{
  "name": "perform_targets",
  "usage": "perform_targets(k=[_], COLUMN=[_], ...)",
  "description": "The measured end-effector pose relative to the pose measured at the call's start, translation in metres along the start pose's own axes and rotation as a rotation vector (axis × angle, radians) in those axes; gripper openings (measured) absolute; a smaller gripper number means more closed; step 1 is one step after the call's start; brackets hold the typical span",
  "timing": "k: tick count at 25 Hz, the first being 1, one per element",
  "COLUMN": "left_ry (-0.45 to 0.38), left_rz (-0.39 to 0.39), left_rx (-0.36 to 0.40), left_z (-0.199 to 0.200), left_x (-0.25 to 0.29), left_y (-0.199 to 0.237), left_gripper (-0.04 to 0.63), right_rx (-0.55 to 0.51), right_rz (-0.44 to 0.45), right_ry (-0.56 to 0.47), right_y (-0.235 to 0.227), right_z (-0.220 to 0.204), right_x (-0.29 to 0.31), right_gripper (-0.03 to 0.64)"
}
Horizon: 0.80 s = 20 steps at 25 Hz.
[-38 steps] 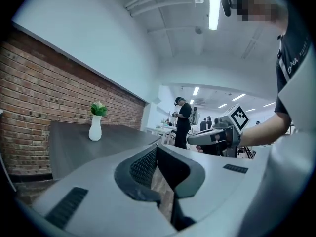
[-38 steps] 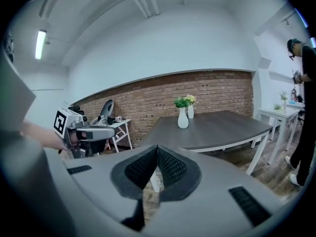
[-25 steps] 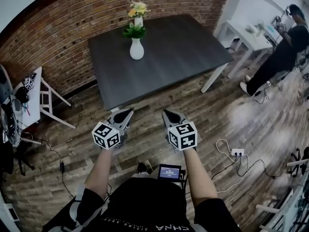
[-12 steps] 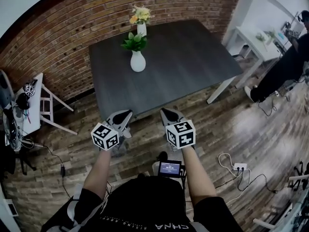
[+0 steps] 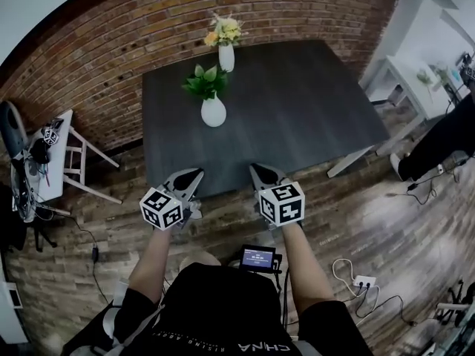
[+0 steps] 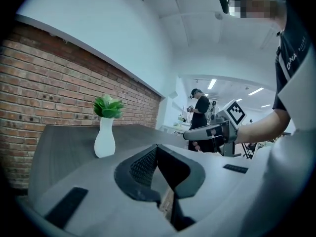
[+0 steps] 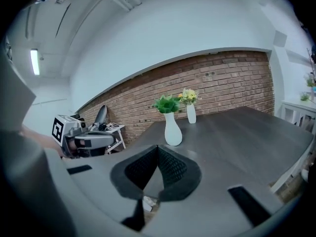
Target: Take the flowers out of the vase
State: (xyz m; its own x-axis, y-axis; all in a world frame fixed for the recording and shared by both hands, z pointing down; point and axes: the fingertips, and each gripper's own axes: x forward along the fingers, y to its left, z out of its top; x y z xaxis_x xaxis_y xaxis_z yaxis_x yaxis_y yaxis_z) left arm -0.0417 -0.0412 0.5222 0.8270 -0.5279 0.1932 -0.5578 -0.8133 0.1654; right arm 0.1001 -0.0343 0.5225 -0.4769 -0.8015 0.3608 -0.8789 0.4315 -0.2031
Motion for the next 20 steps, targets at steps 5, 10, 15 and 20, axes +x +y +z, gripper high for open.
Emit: perform_targets(k=[5, 10, 15, 20], left_ry=[0.016, 0.020, -0.008, -0.014], left_rz=[0.044, 0.041, 0.020, -0.017], left_rx=[-0.023, -0.025, -0.024, -0.010], left_z=[-0.002, -0.001, 0.009, 0.028], left_x=[0.011, 0.030, 0.059, 0.091], left_y=[0.026, 0.054, 0.093, 0.138], left_gripper=[0.002, 0.003, 0.002, 0.002], right_rx=[0.029, 0.056, 0.027, 0.011], right_rz=[0.047, 0.058, 0.049, 0.033], right_ry=[0.015, -0.008, -0.012, -0.010], right_y=[-0.007, -0.019, -0.034, -0.052], right_z=[-0.003, 0.007, 0.031, 0.065], right_x=[0.026, 0.054, 0.088, 0.135], right_gripper=[0.005, 0.005, 0.005, 0.005])
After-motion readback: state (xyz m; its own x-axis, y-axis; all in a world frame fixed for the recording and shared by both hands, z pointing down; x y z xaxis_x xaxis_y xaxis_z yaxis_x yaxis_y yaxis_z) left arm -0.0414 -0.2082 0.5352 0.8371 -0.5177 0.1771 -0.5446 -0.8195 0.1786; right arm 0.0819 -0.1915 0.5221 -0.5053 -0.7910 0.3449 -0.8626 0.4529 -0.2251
